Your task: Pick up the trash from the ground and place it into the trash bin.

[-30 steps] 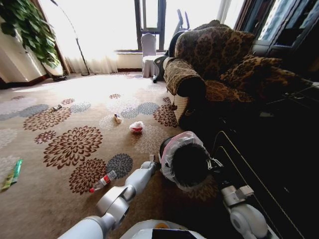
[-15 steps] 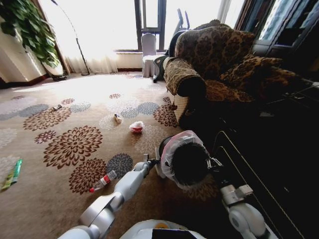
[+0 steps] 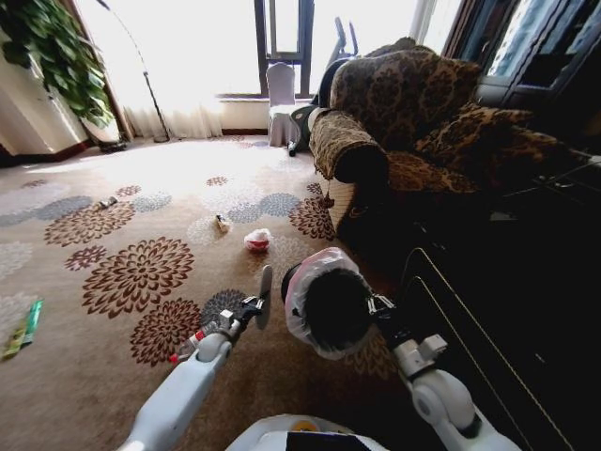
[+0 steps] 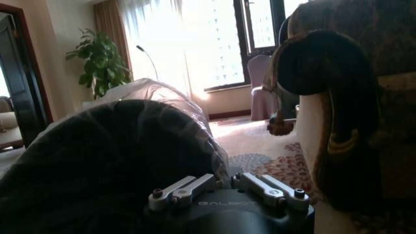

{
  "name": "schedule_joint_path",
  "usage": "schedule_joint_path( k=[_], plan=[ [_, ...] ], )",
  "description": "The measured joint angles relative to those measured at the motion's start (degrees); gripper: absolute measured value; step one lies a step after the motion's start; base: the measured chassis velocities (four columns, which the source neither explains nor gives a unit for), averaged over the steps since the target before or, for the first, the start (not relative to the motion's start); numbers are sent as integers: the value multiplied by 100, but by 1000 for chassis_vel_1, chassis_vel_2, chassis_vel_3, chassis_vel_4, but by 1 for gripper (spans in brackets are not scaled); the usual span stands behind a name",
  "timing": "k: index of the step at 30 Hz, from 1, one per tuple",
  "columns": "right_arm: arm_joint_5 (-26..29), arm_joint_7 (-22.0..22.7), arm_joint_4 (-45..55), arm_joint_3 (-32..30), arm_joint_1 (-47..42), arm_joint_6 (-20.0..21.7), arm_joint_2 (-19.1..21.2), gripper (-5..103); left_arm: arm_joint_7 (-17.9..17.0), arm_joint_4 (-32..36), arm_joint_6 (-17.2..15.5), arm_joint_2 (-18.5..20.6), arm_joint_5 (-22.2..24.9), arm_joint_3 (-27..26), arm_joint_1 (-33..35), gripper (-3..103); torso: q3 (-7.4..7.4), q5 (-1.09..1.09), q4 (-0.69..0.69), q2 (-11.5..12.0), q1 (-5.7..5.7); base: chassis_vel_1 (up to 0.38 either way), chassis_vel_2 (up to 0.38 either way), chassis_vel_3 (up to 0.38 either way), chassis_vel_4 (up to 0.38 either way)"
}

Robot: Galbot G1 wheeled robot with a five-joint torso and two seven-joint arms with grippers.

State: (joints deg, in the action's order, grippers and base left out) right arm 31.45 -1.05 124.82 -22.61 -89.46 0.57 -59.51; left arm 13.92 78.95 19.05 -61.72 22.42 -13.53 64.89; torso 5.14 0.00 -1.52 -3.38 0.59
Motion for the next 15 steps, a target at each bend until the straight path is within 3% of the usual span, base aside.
schedule_joint_path(
  k=[2, 4, 6, 8, 10, 11, 13, 15],
  plan=[
    [-69, -1, 117, -52, -107, 86, -53, 0, 13, 165, 126, 58, -72, -44, 64, 7, 0, 3, 1, 0, 0, 0, 0, 0, 0],
    [-167, 1, 180, -39, -88, 296, -84, 0, 4, 562, 271, 94, -93, -293, 277, 7, 0, 8, 15, -1, 0, 0, 0, 0, 0],
    [-229, 3, 125, 152, 213, 550, -62, 0, -52, 1034, 476, 70, -96, -783, 656, 7, 0, 1, 9, 0, 0, 0, 0, 0, 0],
    [-231, 4, 74, 249, 342, 627, -39, 0, -80, 1213, 506, 62, -97, -970, 788, 7, 0, 2, 3, 0, 0, 0, 0, 0, 0],
    [-204, -1, -84, 537, 661, 761, 16, 0, -179, 1899, 515, 84, 42, -1601, 1242, 7, 1, 2, -1, 0, 0, 0, 0, 0, 0],
    [-204, -1, -84, 537, 661, 761, 16, 0, -179, 1899, 515, 84, 42, -1601, 1242, 7, 1, 2, -1, 0, 0, 0, 0, 0, 0],
    [-195, 1, -341, 846, 1001, 793, -2, 0, -242, 2595, 461, 224, 362, -2215, 1578, 7, 0, 2, 1, 1, 0, 0, 0, 0, 0],
    [-196, -1, -438, 935, 1100, 793, -25, 0, -263, 2800, 442, 290, 474, -2347, 1634, 7, 0, 2, 3, 1, 0, 0, 0, 0, 0]
  ],
)
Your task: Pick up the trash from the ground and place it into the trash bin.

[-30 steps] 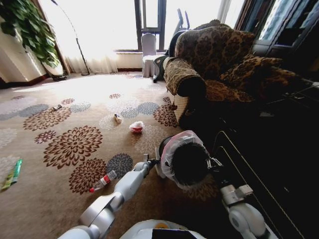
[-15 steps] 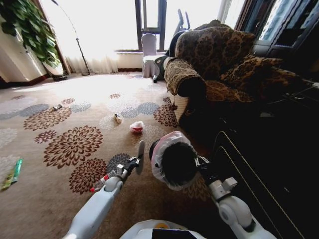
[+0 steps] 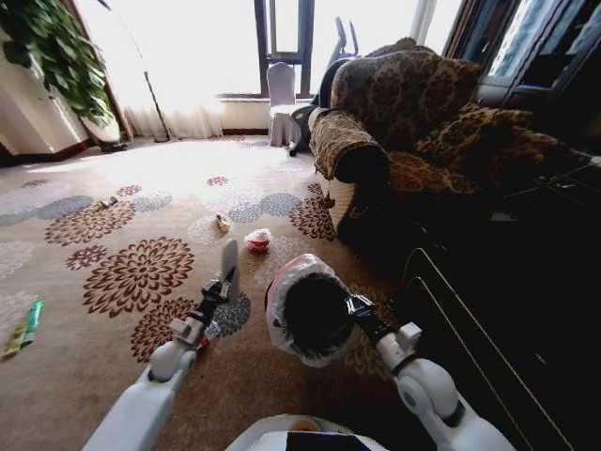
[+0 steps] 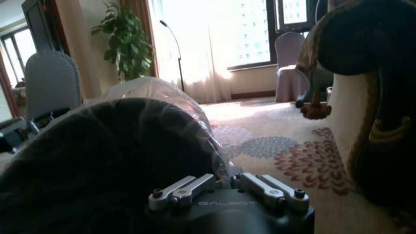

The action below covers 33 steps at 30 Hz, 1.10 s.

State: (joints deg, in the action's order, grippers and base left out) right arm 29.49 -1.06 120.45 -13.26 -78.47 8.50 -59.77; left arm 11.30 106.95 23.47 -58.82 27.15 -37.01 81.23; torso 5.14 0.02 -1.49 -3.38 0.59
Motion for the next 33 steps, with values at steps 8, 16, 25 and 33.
schedule_joint_path(
  k=[8, 16, 25, 33],
  plan=[
    [179, 4, -789, 520, 757, -74, -104, 0, -330, 1609, -508, 602, 994, 336, -199, 7, 0, -2, 4, 0, 0, 0, 0, 0, 0],
    [259, 3, -1417, 998, 1456, -130, -189, 0, 312, 1855, -777, 1399, 1383, 1131, -584, 7, 1, 0, 1, 0, 1, 0, 0, 0, 0],
    [110, 0, -1944, 1522, 1834, -138, -549, 0, 978, 2033, -1014, 1783, 1815, 1377, -697, 7, 1, -1, 0, 0, 1, 0, 0, 0, 0],
    [3, -1, -2156, 1811, 2152, -127, -740, 0, 1240, 1319, -1011, 1756, 1281, 1804, -758, 7, 1, 0, 0, 0, 1, 0, 0, 0, 0]
  ],
)
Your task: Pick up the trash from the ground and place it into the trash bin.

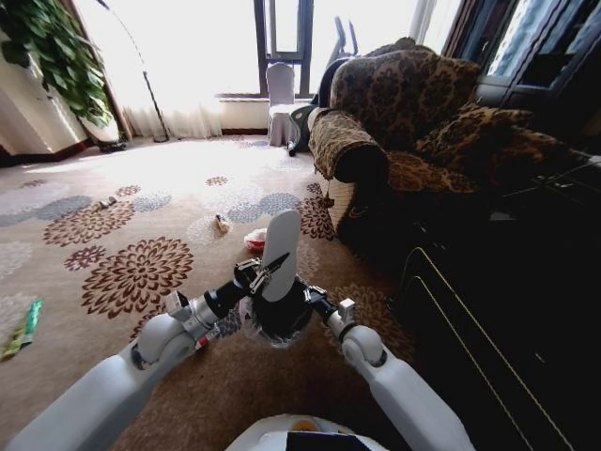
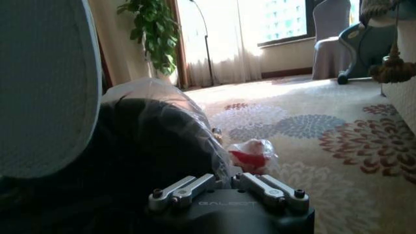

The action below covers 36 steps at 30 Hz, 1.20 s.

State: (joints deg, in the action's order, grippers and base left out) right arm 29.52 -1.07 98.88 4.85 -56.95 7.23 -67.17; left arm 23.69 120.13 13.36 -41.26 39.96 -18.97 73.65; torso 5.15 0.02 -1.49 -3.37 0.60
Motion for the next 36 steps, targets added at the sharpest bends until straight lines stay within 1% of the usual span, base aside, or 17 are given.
schedule_joint_path(
  k=[4, 7, 11, 18, 21, 23, 24, 26, 27, 28, 30, 31, 32, 33, 34, 35, 36],
  plan=[
    [19, 2, -2, 23, 80, 37, 103, 0, 126, -218, 16, -18, -401, 67, 7, 4, 0, -1, 2, 0, -1, 0, 0, 0, 0],
    [44, 2, -2, 30, 100, 52, 158, 0, 261, -333, -15, -44, -540, 93, -7, 13, 0, -2, 2, 0, -1, 0, 0, 0, 0],
    [96, 2, 7, 17, 112, 66, 213, 0, 399, -520, 0, -127, -661, 202, -41, 34, -1, -2, 1, 0, -1, 0, 0, 0, 0],
    [134, 3, 10, 3, 113, 98, 281, 0, 402, -488, 147, -265, -672, 129, 9, 56, -1, -2, 1, 0, -1, 0, 0, 0, 0],
    [134, 3, 21, -28, 103, 108, 327, 0, 326, -299, 203, -371, -579, -56, 120, 67, -1, -3, 1, 0, -1, 0, 0, 0, 0],
    [140, 4, 93, -108, 25, 106, 382, 0, 11, -3, 204, -577, -444, -283, 258, 78, -1, -3, 1, 0, -1, 0, 0, 0, 0],
    [140, 4, 93, -108, 25, 106, 382, 0, 11, -3, 204, -577, -444, -283, 258, 78, -1, -3, 1, 0, -1, 0, 0, 0, 0],
    [144, -2, 222, -310, -154, 91, 459, 0, -758, 258, 96, -865, -317, -417, 350, 88, -1, -6, -2, 0, -1, 0, 0, 0, 0],
    [138, -1, 283, -437, -251, 87, 495, 0, -1019, 307, 53, -964, -252, -445, 366, 88, -1, -5, -1, 0, -1, 0, 0, 0, 0],
    [138, -1, 283, -437, -251, 87, 495, 0, -1019, 307, 53, -964, -252, -445, 366, 88, -1, -5, -1, 0, -1, 0, 0, 0, 0],
    [104, 7, 433, -740, -474, 173, 605, 0, -1878, 390, -119, -1345, -210, -650, 512, 98, -1, -2, 5, -1, -1, 0, 0, 0, 0],
    [104, 7, 433, -740, -474, 173, 605, 0, -1878, 390, -119, -1345, -210, -650, 512, 98, -1, -2, 5, -1, -1, 0, 0, 0, 0],
    [98, 6, 473, -790, -524, 224, 644, 0, -2139, 403, -200, -1471, -260, -739, 579, 99, -1, -3, 5, -1, -1, 0, 0, 0, 0],
    [78, 5, 583, -913, -678, 385, 778, 0, -3141, 546, -709, -1783, -268, -972, 827, 100, -1, -1, 2, -1, -1, 0, 0, 0, 0],
    [70, 5, 616, -949, -722, 427, 819, 0, -3495, 618, -944, -1862, -183, -1030, 925, 100, -1, -2, 1, 0, -1, 0, 0, 0, 0],
    [70, 5, 616, -949, -722, 427, 819, 0, -3495, 618, -944, -1862, -183, -1030, 925, 100, -1, -2, 1, 0, -1, 0, 0, 0, 0],
    [55, 5, 673, -998, -784, 475, 884, 0, -4236, 795, -1593, -2016, 196, -1141, 1187, 100, -1, -2, 1, -1, -1, 0, 0, 0, 0]
  ],
)
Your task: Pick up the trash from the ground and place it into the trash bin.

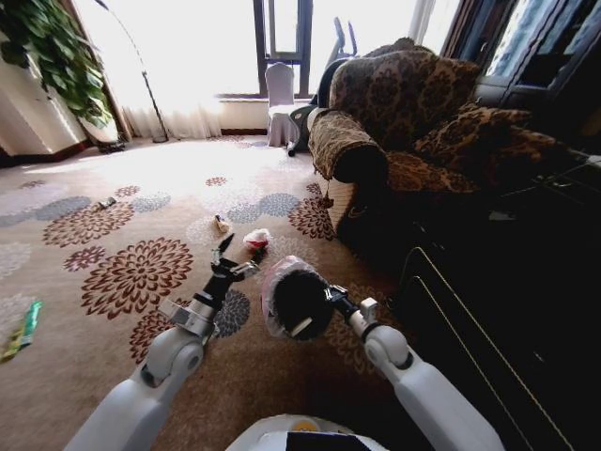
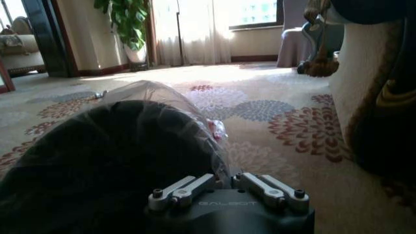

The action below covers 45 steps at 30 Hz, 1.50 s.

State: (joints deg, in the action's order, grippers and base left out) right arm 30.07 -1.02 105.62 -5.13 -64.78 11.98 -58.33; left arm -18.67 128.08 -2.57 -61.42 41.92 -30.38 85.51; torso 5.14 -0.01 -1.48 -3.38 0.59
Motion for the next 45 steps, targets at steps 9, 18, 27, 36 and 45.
schedule_joint_path(
  k=[9, 18, 27, 36, 45],
  plan=[
    [-28, -4, 170, -152, -59, -14, 62, 0, -403, -412, -905, -93, 170, -563, 1292, 100, 0, 1, -2, 0, 0, 0, 0, 0, 0],
    [-60, -3, 101, -294, -156, -219, -43, 0, 512, -2021, -167, 399, -854, -948, 1276, 99, 1, 1, 0, -1, 0, 0, 0, 0, 0],
    [-48, -2, 127, -365, -204, -312, -84, 0, 1490, -2532, -694, 494, -927, -802, 1161, 100, 1, -2, 0, -1, 0, 90, 84, -96, -95],
    [-23, -5, 200, -456, -355, -432, -62, 0, 1940, -2987, -1314, 634, -997, -582, 780, 101, 0, 5, 0, 0, 0, 198, 203, -192, -192],
    [-12, -2, 265, -521, -434, -421, 81, 0, 3212, -3741, -1524, 754, -1428, -249, 197, 100, 1, 1, 2, 0, 1, -6, -4, -2, -12]
  ],
)
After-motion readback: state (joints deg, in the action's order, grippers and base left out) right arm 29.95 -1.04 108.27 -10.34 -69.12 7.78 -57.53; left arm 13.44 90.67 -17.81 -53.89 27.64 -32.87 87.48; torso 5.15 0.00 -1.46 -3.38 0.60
